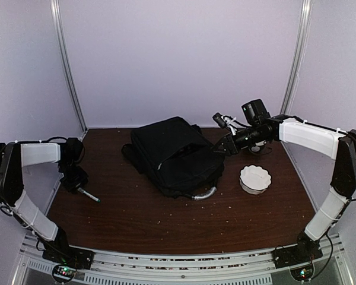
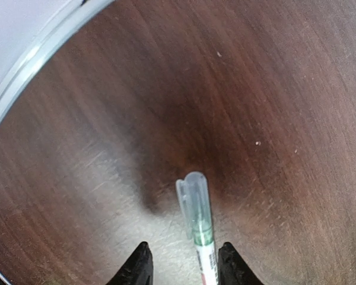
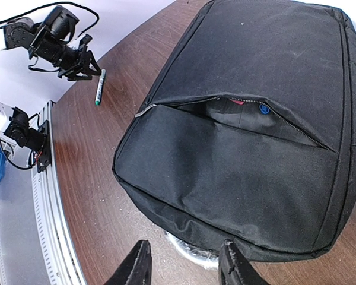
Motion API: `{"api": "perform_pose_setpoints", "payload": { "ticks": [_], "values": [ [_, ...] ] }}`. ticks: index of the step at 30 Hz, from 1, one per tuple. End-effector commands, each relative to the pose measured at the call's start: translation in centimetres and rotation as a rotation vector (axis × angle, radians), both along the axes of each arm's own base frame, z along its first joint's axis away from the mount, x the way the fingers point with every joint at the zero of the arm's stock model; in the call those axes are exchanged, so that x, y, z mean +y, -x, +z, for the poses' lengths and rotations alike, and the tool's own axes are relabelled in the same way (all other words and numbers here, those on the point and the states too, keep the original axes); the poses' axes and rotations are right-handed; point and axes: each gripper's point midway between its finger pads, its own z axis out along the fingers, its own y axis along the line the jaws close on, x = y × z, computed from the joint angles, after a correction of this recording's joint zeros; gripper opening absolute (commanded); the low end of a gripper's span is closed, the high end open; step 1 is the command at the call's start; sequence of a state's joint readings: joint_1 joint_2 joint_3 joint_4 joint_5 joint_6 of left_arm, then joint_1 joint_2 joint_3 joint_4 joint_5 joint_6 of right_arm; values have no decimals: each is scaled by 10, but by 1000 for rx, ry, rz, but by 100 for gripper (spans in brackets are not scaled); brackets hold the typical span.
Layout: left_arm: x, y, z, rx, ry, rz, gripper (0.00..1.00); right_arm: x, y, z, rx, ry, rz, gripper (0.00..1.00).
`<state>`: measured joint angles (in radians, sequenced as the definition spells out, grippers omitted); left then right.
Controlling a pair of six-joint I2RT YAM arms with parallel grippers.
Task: Pack the student bag
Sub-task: Pick up the pen at the center of the board.
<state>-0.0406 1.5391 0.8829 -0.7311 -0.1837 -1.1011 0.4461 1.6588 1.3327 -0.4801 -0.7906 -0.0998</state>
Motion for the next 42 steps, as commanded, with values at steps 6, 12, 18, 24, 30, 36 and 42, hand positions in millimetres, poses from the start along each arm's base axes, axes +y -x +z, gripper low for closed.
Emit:
{"api": "perform_pose_setpoints", "payload": {
  "ticks": [6, 12, 18, 24, 30, 36, 42],
  "values": [
    [-2, -19, -9, -15, 27, -24, 39, 1, -3, 7, 7, -29, 2, 39],
    [0, -20, -17, 1, 25, -25, 38, 3, -5, 2, 31, -33, 1, 38],
    [4, -21, -18, 1, 13, -20, 36, 4, -6, -1, 46, -35, -4, 38],
    [7, -21, -20, 12, 23, -16, 33, 4, -8, -3, 56, -36, -11, 38],
    [4, -19, -21, 10, 40, -16, 23, 5, -9, -5, 64, -34, -17, 38],
    [0, -18, -23, 3, 66, -22, 1, 5, -11, -8, 75, -33, -22, 38],
    [-15, -14, -16, -35, 132, -33, 0, 5, -11, -8, 74, -33, -24, 38]
  ]
}}
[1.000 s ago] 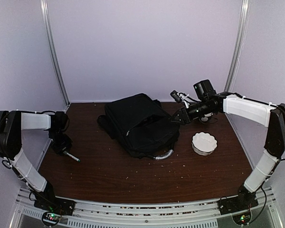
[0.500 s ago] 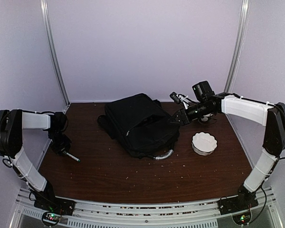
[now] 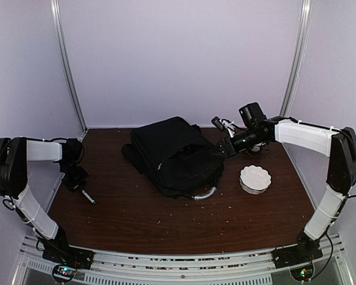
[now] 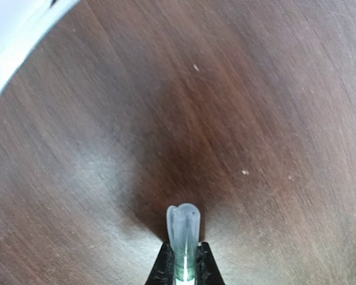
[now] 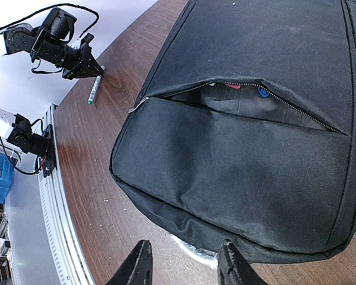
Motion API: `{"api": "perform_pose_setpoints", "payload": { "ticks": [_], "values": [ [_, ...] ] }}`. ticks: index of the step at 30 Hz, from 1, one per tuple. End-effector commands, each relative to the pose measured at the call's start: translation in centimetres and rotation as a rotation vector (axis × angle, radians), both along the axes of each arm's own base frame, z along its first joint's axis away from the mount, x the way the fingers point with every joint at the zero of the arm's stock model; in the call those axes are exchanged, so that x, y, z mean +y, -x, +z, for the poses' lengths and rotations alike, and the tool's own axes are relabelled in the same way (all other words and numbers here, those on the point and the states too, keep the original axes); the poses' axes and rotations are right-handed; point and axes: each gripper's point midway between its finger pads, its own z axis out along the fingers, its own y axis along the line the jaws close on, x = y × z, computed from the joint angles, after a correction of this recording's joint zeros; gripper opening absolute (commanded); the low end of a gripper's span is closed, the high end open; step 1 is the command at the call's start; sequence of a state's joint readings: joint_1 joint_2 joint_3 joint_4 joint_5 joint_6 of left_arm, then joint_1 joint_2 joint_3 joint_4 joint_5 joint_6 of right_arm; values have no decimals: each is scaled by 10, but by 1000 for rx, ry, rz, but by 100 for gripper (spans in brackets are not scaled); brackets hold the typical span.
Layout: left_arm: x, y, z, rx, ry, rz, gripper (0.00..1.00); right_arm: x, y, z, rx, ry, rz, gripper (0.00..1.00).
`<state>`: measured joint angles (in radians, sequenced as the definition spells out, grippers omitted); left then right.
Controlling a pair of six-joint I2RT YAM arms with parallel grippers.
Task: Pack the student bag
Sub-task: Pick up the pen at the center of the board, then pass from the left arm to the right
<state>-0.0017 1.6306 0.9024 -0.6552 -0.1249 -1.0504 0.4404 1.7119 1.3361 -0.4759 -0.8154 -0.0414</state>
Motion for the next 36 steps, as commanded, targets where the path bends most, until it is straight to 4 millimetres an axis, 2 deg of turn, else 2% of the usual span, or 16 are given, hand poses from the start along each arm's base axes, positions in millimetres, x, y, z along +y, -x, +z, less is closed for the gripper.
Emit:
{"api": "perform_pose_setpoints", "payload": {
  "ticks": [1, 5, 9, 11, 13, 15, 17, 20, 24, 28, 36],
  "values": [
    [-20, 2, 7, -61, 85, -23, 0, 2, -7, 10, -21, -23, -4, 38],
    [-44, -10, 39, -166, 63, -132, 0, 5, -6, 10, -8, -36, 2, 38],
    [-94, -33, 80, -317, 64, -336, 0, 11, 1, 10, 25, -81, 23, 38],
    [-133, -45, 104, -459, 142, -478, 0, 19, 7, 8, 56, -119, 32, 37],
    [-171, -52, 142, -701, 226, -605, 0, 32, 15, 6, 107, -156, 43, 37],
    [-198, -52, 171, -913, 302, -690, 0, 47, 23, 2, 152, -178, 71, 37],
    [-222, -54, 197, -1010, 353, -781, 0, 65, 33, 2, 184, -194, 106, 38],
    [-254, -53, 221, -1087, 399, -902, 0, 94, 51, 4, 222, -214, 168, 41],
    [-283, -51, 249, -1232, 533, -946, 0, 131, 74, 5, 300, -247, 262, 43],
    [-302, -49, 265, -1349, 689, -897, 0, 150, 69, 11, 302, -291, 261, 44],
    [-333, -47, 261, -1356, 836, -861, 0, 168, 59, 15, 348, -348, 231, 44]
  ]
}}
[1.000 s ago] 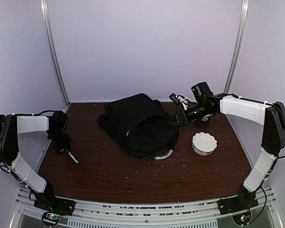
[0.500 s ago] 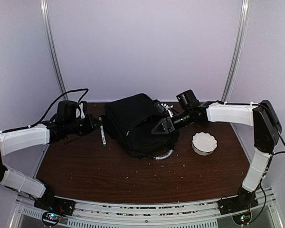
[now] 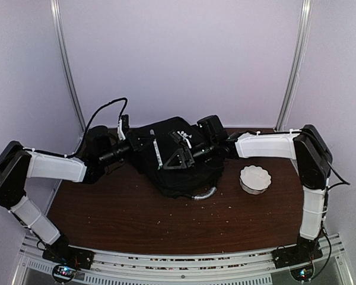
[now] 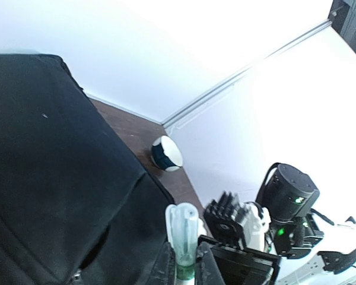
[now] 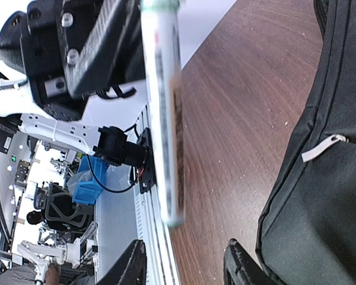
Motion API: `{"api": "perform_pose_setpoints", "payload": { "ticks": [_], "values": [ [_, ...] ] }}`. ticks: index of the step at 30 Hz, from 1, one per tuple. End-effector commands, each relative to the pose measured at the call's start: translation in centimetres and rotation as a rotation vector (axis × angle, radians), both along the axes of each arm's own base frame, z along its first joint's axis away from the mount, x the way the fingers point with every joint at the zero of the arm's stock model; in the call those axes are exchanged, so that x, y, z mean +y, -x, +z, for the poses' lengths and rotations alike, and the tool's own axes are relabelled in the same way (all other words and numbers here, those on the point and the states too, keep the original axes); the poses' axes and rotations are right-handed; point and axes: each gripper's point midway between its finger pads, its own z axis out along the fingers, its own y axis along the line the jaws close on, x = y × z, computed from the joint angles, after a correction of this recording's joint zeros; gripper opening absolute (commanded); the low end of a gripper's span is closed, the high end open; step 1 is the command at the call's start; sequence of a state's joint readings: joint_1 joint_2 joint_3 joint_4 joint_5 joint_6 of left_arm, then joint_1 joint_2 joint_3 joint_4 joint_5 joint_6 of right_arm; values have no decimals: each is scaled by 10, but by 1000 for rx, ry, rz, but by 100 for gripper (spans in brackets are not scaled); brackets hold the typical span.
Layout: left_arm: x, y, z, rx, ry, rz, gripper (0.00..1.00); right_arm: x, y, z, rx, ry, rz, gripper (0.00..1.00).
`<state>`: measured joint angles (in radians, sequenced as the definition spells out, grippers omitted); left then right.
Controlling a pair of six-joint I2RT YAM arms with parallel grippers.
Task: Pack the student bag
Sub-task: Pass from the left arm to the right
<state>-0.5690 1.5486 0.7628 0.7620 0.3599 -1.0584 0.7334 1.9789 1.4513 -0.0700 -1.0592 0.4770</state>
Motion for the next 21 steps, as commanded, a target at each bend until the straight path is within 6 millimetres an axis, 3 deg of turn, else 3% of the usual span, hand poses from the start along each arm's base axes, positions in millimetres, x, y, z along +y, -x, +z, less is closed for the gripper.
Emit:
{"api": "perform_pose_setpoints", "payload": {
  "ticks": [1, 7, 21],
  "values": [
    [-13, 9, 38, -86, 146, -45, 0, 12, -9, 16, 22, -71, -13, 44],
    [-15, 8, 31, -56, 180, -23, 0, 17, -12, 15, 57, -94, -20, 38],
    [-13, 3, 7, 13, 170, 4, 0, 18, -15, 26, 118, -174, -29, 12]
  ]
}}
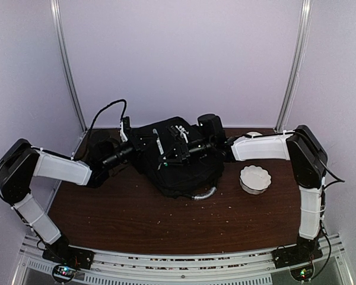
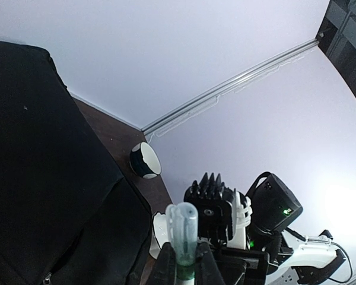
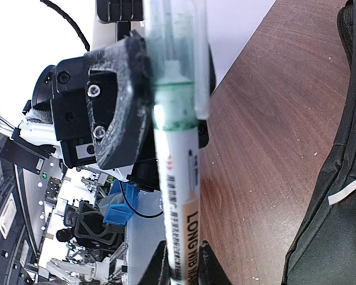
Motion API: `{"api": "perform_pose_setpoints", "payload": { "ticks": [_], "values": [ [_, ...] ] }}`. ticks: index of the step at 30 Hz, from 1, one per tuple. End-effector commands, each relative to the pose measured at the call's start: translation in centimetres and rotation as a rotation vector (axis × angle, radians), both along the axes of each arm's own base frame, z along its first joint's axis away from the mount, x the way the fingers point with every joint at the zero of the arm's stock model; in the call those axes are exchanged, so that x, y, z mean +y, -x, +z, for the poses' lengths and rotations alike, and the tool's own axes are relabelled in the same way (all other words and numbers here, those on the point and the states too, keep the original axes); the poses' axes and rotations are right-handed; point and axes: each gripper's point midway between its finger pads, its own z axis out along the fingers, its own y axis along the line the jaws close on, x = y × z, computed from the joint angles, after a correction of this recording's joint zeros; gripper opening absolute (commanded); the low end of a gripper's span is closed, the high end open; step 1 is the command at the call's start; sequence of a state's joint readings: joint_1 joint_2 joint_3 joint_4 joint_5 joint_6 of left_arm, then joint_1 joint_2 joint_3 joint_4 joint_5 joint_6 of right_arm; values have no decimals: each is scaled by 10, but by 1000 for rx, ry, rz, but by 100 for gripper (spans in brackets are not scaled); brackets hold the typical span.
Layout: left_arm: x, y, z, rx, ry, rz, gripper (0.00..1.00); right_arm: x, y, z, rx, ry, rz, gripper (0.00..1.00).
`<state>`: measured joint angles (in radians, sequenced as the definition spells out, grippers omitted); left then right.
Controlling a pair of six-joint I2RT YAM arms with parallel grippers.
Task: Pack the student bag
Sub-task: Pass from the left arm to the right, then place the pen in the upper front pocket of the bag.
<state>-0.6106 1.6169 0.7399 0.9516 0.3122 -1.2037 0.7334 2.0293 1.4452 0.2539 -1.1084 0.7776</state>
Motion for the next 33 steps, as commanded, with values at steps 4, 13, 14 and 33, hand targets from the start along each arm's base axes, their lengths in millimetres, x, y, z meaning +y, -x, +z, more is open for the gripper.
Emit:
{"api": "perform_pose_setpoints", "payload": {
  "ticks": [4, 13, 14, 33],
  "values": [
    [-1, 0, -4, -10, 1, 2, 29, -7, -10, 0, 44, -34, -27, 8],
    [9, -2, -9, -24, -284, 51, 64, -78, -36, -22, -102, 246, -155, 4],
    [12, -3, -8, -31, -326, 64, 64, -89, -34, -27, -138, 307, -155, 4],
    [26, 3, 23, -169, -406, 115, 63, -164, -9, -77, -149, 762, -48, 4]
  ]
}}
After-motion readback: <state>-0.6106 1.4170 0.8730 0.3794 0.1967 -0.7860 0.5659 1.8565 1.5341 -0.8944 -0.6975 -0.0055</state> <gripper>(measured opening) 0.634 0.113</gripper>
